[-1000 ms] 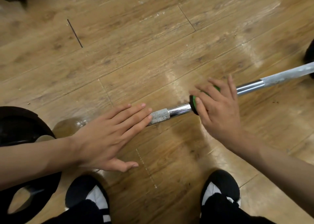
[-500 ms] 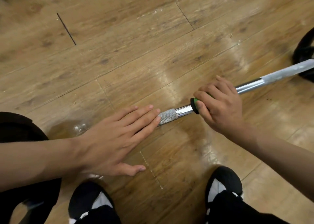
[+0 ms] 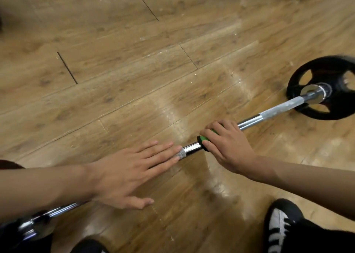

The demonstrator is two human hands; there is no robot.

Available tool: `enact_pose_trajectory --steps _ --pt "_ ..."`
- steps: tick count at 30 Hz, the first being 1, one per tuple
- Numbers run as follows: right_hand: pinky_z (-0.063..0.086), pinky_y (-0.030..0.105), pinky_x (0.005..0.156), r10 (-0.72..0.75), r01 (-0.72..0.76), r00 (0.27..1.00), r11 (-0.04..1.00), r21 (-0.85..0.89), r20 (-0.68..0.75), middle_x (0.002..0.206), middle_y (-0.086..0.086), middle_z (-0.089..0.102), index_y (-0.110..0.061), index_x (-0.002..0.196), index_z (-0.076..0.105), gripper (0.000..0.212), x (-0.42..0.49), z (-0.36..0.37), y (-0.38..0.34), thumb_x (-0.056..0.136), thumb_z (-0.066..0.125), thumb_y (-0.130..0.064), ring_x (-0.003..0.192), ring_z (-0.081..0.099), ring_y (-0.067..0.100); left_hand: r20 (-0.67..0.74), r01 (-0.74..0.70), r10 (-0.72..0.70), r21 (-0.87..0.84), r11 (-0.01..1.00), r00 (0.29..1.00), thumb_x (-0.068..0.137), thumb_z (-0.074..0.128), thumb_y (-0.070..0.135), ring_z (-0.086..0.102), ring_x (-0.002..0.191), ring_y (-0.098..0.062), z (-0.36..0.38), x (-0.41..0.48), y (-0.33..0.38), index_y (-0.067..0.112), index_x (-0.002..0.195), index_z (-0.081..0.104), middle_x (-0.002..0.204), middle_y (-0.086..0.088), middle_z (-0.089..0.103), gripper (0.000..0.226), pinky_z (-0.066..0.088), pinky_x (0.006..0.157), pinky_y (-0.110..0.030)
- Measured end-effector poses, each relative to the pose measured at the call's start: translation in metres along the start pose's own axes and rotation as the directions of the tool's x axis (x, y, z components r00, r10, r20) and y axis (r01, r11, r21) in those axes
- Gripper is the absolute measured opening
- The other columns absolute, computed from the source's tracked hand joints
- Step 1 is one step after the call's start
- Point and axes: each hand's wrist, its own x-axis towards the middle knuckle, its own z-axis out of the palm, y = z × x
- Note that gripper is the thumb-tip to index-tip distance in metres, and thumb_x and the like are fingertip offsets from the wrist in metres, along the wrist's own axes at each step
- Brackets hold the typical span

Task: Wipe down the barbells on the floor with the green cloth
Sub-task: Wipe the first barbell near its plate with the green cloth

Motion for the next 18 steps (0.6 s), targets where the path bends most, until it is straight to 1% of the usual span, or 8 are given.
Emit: enact_pose_trajectory --steps 3,5,7,9,11,13,15,18 --pt "0.036 0.038 0.087 -0.041 0.041 0.998 0.999 0.003 -0.044 0.106 -0.002 0.062 -0.021 0.110 0.065 0.050 -0.002 0.002 0.004 0.112 0.023 -0.048 0.101 0.054 0.025 0.013 0.021 -0.021 0.008 1.000 1.000 0.098 0.045 0.067 -0.001 0.162 -0.030 -0.002 0.003 0.004 0.004 0.166 0.004 0.175 -0.016 -0.003 0.101 0.007 0.127 -0.047" --pt "0.040 0.041 0.090 -0.123 0.123 0.992 0.992 0.006 -0.041 0.108 -0.001 0.063 -0.020 0.115 0.064 0.049 -0.003 0.001 0.013 0.111 0.024 -0.049 0.102 0.055 0.026 0.041 0.039 -0.041 0.043 0.998 0.998 0.099 0.041 0.067 0.000 0.162 -0.031 -0.007 0.006 0.007 0.004 0.166 0.004 0.175 -0.016 -0.002 0.099 0.008 0.127 -0.047" --pt "0.045 0.046 0.097 -0.222 0.221 0.975 0.975 -0.029 -0.023 0.111 0.003 0.062 -0.018 0.122 0.061 0.047 -0.004 -0.001 0.028 0.111 0.027 -0.048 0.102 0.055 0.029 0.076 0.048 -0.054 0.079 0.996 0.996 0.100 0.037 0.066 0.002 0.162 -0.031 -0.012 0.010 0.010 0.004 0.166 0.005 0.174 -0.017 0.000 0.096 0.010 0.126 -0.048" --pt "0.044 0.050 0.106 -0.278 0.275 0.961 0.957 -0.089 -0.018 0.113 0.006 0.062 -0.016 0.126 0.060 0.044 -0.007 0.001 0.046 0.109 0.034 -0.047 0.103 0.055 0.030 0.106 0.057 -0.068 0.105 0.993 0.992 0.101 0.037 0.065 0.004 0.162 -0.032 -0.013 0.018 0.013 0.003 0.166 0.007 0.174 -0.018 0.002 0.094 0.012 0.126 -0.048" --pt "0.041 0.051 0.111 -0.288 0.281 0.957 0.952 -0.120 -0.041 0.114 0.006 0.062 -0.017 0.128 0.061 0.044 -0.011 0.005 0.063 0.109 0.035 -0.047 0.104 0.056 0.031 0.125 0.069 -0.084 0.118 0.991 0.989 0.103 0.040 0.061 0.006 0.162 -0.032 -0.013 0.030 0.016 0.002 0.165 0.010 0.174 -0.018 0.004 0.091 0.013 0.126 -0.047" --pt "0.039 0.051 0.113 -0.294 0.284 0.952 0.951 -0.122 -0.079 0.114 0.005 0.062 -0.018 0.128 0.061 0.047 -0.015 0.011 0.076 0.110 0.029 -0.047 0.104 0.058 0.031 0.141 0.079 -0.101 0.152 0.985 0.985 0.104 0.043 0.055 0.008 0.161 -0.032 -0.014 0.041 0.019 0.001 0.165 0.014 0.174 -0.019 0.006 0.086 0.013 0.127 -0.047" --pt "0.036 0.051 0.115 -0.304 0.290 0.944 0.950 -0.119 -0.127 0.114 0.005 0.064 -0.018 0.128 0.062 0.049 -0.018 0.016 0.087 0.111 0.027 -0.047 0.105 0.059 0.032 0.175 0.078 -0.110 0.184 0.980 0.978 0.106 0.041 0.052 0.009 0.161 -0.032 -0.018 0.054 0.020 0.001 0.165 0.015 0.174 -0.019 0.007 0.082 0.014 0.127 -0.047" --pt "0.031 0.051 0.119 -0.277 0.258 0.935 0.960 -0.109 -0.221 0.110 0.004 0.065 -0.018 0.126 0.064 0.047 -0.024 0.022 0.110 0.111 0.030 -0.047 0.103 0.062 0.032 0.243 0.088 -0.134 0.191 0.978 0.961 0.107 0.036 0.051 0.011 0.161 -0.032 -0.030 0.078 0.020 0.002 0.165 0.014 0.174 -0.017 0.007 0.079 0.016 0.126 -0.048"
